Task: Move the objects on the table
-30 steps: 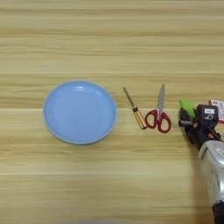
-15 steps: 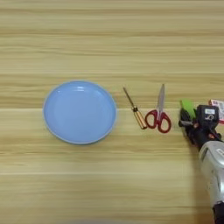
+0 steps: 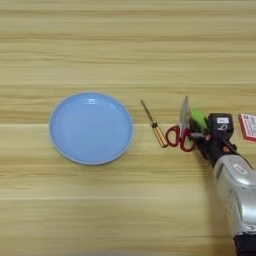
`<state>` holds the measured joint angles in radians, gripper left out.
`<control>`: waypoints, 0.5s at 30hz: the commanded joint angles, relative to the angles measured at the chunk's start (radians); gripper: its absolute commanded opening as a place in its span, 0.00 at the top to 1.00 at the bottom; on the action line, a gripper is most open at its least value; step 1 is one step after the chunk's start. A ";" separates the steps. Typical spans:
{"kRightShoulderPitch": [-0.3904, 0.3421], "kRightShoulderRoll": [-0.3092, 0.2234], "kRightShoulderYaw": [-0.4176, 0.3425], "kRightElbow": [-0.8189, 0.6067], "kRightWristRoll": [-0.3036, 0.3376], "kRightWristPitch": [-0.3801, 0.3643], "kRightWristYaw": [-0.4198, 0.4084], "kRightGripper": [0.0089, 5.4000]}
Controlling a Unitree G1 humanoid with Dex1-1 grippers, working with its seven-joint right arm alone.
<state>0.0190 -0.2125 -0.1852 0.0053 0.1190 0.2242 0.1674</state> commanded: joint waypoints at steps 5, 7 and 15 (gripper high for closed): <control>-0.054 0.019 0.101 -0.192 -0.063 0.002 -0.020 0.74; -0.049 0.039 0.148 -0.219 -0.080 0.007 -0.015 0.74; -0.041 0.136 0.367 -0.272 -0.148 0.027 -0.003 0.74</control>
<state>0.0251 -0.0958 0.1428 -0.2035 -0.0107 0.2683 0.1671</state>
